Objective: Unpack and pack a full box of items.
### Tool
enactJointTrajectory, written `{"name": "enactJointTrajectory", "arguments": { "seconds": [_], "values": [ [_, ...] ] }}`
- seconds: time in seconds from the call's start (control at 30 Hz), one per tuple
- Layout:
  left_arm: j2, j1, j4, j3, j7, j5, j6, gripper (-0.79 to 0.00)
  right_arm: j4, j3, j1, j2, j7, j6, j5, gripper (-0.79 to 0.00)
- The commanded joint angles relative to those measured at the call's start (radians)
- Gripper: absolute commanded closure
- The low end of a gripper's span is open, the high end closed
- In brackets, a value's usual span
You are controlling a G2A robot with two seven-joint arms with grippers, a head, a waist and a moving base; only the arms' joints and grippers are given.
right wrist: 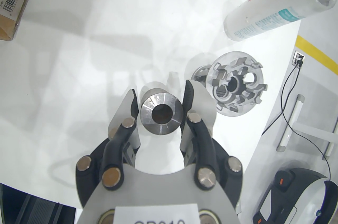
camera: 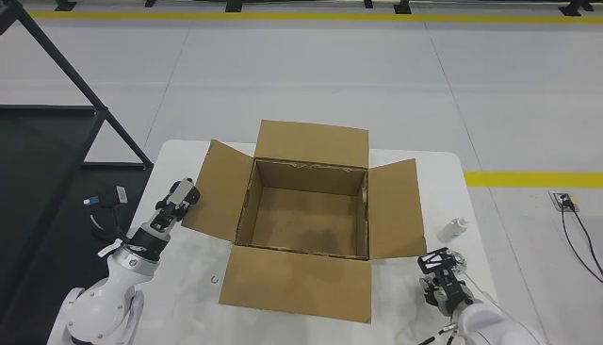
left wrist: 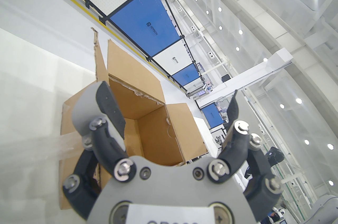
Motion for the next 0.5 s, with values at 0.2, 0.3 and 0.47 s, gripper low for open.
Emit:
{"name": "enactJointTrajectory", "arguments": {
  "seconds": [0.2, 0.3, 0.47],
  "values": [
    [0.0, 0.0, 0.0, 0.0, 0.0, 0.0, 0.0, -0.785, -0.092, 0.018, -0.067, 0.006, -0.06, -0.024, 0.035, -0.517],
    [0.0, 0.0, 0.0, 0.0, 0.0, 0.0, 0.0, -0.785, -0.149, 0.038, -0.108, 0.007, -0.094, -0.017, 0.062, -0.785],
    [0.0, 0.0, 0.0, 0.0, 0.0, 0.0, 0.0, -0.785, -0.218, 0.048, -0.145, 0.007, -0.135, 0.006, 0.1, -0.785]
  ]
}}
